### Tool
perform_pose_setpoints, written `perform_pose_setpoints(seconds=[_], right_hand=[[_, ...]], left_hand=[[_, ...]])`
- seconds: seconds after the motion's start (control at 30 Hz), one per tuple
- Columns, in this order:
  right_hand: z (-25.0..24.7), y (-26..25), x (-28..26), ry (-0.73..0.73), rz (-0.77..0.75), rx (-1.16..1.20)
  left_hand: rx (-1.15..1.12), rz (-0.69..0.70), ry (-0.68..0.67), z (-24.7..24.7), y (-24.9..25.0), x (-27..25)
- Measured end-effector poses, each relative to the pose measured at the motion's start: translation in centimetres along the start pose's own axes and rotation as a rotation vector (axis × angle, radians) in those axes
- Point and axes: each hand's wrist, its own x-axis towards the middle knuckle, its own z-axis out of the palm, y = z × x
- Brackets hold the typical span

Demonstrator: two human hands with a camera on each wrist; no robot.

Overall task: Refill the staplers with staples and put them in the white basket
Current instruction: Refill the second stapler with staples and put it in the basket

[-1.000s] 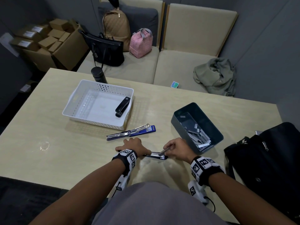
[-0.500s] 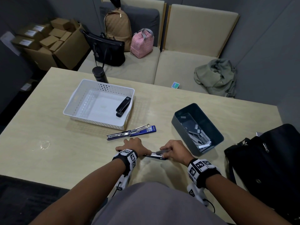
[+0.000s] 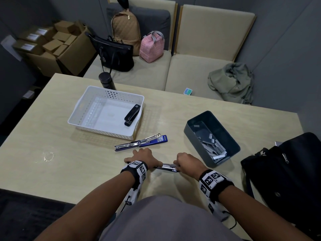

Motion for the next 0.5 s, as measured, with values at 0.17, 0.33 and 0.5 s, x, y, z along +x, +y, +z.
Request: perform_pose_setpoints(seconds=[0.17, 0.33, 0.5], right_hand=[[-0.3, 0.3, 0.1, 0.004, -0.031, -0.112], [-0.5, -0.5, -0.3, 0.116, -0.086, -0.058], [-0.3, -2.2, -0.5, 0.159, -0.047, 0.028]], left_hand=[[-0.009, 0.002, 0.002, 0.0, 0.0, 0.0], [-0.014, 0.001, -0.001, 0.0, 0.0, 0.0], [0.001, -0.007, 0.002, 0.1, 0.0, 0.2]])
